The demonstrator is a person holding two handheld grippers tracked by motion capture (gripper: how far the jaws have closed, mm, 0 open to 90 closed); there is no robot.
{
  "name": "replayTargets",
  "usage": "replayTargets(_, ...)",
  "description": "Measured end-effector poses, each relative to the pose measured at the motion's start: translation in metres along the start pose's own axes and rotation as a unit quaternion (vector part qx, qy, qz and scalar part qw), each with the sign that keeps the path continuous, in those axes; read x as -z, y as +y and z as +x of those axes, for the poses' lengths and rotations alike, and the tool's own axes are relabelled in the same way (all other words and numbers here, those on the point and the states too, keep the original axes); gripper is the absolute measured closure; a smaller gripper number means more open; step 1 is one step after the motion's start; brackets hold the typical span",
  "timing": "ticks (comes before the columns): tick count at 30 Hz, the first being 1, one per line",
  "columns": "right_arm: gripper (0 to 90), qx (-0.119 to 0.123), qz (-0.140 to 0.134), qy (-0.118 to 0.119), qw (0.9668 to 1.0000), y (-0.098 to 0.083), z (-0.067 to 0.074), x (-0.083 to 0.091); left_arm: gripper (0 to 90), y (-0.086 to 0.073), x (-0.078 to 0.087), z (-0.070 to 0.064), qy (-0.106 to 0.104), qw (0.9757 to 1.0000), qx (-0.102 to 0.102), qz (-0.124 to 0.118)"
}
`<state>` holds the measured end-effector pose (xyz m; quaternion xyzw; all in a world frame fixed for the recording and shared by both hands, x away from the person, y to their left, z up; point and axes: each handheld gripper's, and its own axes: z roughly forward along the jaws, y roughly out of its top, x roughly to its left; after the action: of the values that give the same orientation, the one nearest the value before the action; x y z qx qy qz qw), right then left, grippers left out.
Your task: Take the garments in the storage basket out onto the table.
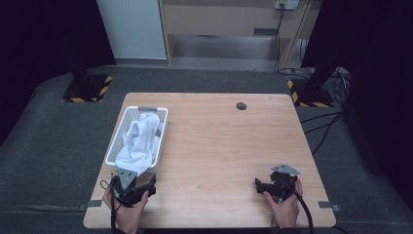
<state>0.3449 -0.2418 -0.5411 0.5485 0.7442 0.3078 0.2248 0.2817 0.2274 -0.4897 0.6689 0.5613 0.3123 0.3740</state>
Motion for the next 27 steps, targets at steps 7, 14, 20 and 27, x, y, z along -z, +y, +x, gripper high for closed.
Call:
replayTargets(7,0.6,0.0,0.0,0.0,1.0,0.0,0.0,0.0,9.6,0.004,0.005,-0.002,-0.001,1.0,-0.002,-0.01)
replayTargets(14,0.6,0.0,0.0,0.0,1.0,0.0,0.0,0.0,9.5,0.01,0.012,-0.004,-0.001,0.9997,-0.005,-0.023)
replayTargets(20,0.7,0.0,0.0,0.0,1.0,0.0,0.0,0.0,9.5,0.014,0.016,-0.005,-0.003,0.9995,-0.004,-0.032)
replayTargets(27,0.6,0.0,0.0,0.0,1.0,0.0,0.0,0.0,9.5,0.018,0.021,-0.006,-0.004,0.9991,-0.003,-0.042)
